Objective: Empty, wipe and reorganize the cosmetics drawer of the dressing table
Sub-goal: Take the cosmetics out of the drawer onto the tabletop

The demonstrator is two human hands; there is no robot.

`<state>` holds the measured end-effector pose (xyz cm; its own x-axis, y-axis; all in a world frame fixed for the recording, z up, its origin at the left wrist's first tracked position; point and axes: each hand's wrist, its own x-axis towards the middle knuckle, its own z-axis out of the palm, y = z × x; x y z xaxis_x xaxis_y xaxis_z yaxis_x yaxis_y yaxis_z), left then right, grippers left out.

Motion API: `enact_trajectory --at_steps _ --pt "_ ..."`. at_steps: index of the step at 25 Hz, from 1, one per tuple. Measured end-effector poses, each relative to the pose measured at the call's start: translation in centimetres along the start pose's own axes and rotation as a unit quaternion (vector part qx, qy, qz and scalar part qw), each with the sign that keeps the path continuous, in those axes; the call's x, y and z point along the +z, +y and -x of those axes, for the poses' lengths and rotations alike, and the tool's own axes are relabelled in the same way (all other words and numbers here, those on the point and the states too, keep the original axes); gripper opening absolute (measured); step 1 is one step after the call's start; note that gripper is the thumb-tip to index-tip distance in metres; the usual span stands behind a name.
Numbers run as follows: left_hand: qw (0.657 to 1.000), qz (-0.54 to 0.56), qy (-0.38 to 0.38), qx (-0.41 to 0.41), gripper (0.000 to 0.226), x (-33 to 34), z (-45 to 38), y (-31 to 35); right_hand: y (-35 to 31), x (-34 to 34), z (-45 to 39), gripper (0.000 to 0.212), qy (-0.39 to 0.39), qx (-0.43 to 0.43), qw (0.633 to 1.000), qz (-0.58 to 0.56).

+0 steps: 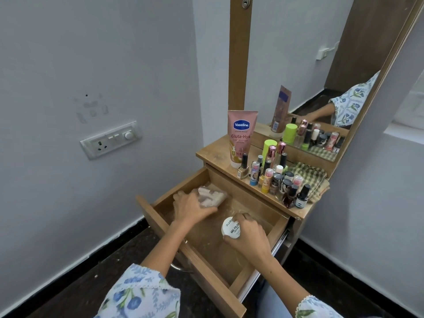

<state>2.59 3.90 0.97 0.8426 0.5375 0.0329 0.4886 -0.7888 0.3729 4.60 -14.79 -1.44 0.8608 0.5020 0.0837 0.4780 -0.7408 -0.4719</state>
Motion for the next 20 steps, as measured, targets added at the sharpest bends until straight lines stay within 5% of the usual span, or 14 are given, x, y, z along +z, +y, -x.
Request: enact_trajectory --at_steps 8,20 --pt "0.975 0.177 0.131 0.0 0.079 -7.5 -2.2 -1.8 0.1 0.1 -0.2 0.054 -0.002 -0.006 1.0 -0.021" --pt "0.982 0.145 0.045 0.115 0.065 -2.8 -11.0 2.5 0.4 0.6 -0.4 0.051 0.016 -0.005 1.0 -0.011"
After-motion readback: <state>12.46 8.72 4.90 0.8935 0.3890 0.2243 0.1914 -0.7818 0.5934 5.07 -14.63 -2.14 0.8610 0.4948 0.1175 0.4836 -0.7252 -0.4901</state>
